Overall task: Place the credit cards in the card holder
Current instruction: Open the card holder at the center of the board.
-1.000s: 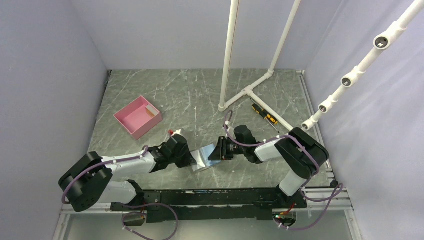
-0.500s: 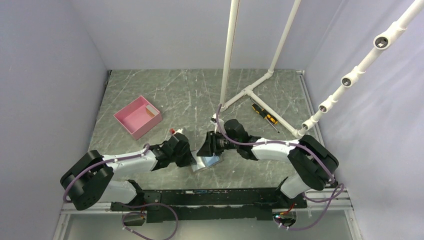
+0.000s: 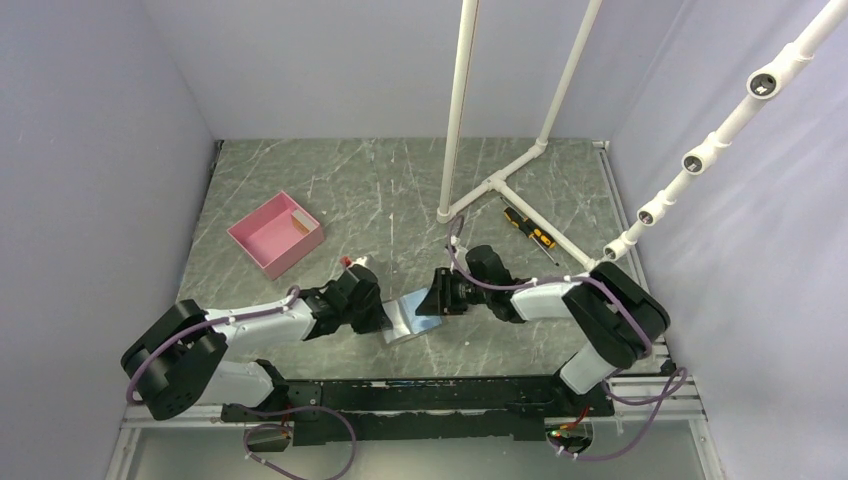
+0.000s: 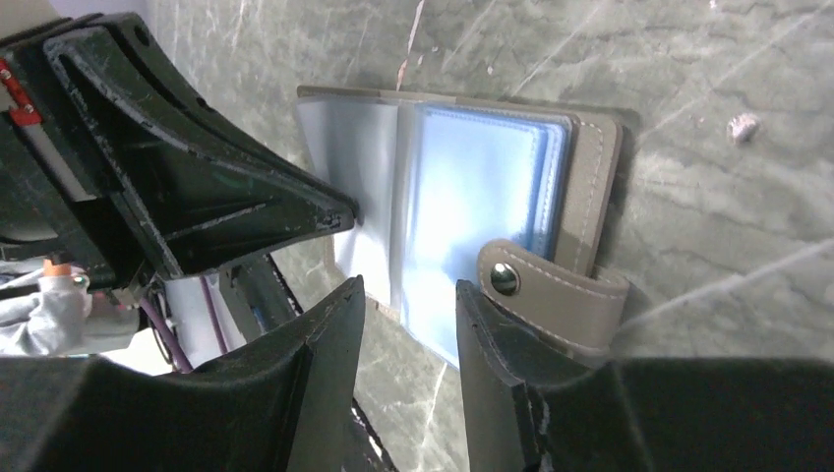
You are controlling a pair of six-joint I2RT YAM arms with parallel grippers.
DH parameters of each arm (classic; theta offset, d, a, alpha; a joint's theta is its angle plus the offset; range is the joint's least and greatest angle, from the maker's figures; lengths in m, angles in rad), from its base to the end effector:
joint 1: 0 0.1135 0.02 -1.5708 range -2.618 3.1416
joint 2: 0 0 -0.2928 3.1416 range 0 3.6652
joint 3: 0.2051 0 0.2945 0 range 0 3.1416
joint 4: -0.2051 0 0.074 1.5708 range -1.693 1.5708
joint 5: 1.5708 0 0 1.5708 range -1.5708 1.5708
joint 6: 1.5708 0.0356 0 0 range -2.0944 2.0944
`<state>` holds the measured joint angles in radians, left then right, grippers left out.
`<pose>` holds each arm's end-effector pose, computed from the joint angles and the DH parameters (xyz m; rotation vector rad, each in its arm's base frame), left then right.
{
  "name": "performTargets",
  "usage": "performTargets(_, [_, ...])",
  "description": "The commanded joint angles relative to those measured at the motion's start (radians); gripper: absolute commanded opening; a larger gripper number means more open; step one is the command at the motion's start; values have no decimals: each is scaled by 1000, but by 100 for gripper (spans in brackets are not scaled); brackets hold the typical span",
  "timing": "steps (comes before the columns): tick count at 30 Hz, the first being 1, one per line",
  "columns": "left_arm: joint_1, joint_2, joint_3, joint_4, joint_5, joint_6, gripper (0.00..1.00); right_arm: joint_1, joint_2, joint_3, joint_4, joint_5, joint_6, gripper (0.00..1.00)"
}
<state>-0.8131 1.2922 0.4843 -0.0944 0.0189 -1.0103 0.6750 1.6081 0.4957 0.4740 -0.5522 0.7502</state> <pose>0.1713 -0.1821 0.1420 -0.2521 2.6373 -0.7427 0.2195 0.1996 0.1119 -0.2564 2.4560 1.3283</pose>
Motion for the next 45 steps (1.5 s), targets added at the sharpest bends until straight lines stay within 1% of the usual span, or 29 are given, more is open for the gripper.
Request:
performTargets(1, [0, 34, 30, -118, -28, 62, 0, 21, -125, 25, -170, 74, -72, 43])
performTargets(3, [1, 48, 47, -122, -20, 72, 0, 45, -157, 77, -219, 77, -89, 43])
performTargets(5, [0, 58, 58, -121, -11, 76, 0, 67, -164, 108, -231, 69, -90, 44])
performTargets(9, [1, 60, 54, -115, -12, 65, 0, 72, -108, 128, -159, 20, -59, 45])
performTargets(12, [0, 58, 54, -113, -7, 61, 0, 65, -44, 105, -104, 11, -46, 45])
performTargets(15, [0, 55, 56, -121, -7, 64, 0, 20, 7, 32, -16, -8, -19, 45])
performTargets(17, [0, 51, 54, -121, -5, 63, 0, -8, 36, -1, 8, -16, -27, 45])
performTargets(20, [0, 48, 47, -112, 3, 62, 0, -9, 24, -22, -37, 21, -67, 44])
performTargets(23, [0, 49, 50, -113, 5, 61, 0, -9, -31, -30, -86, 42, -87, 45])
performTargets(28, [0, 35, 68, -121, 11, 65, 1, -8, -126, 15, -175, 46, -107, 45])
performTargets(36, [0, -17, 78, -131, 22, 63, 8, 17, -188, 68, -257, 55, -136, 46])
performTargets(38, [0, -31, 75, -112, 41, 73, 13, 31, -207, 74, -278, 65, -141, 47])
performTargets(41, [0, -60, 67, -82, 66, 78, 23, 53, -235, 88, -313, 86, -159, 49])
performTargets(45, [0, -103, 84, -101, 66, 88, 33, 75, -255, 115, -360, 124, -187, 51])
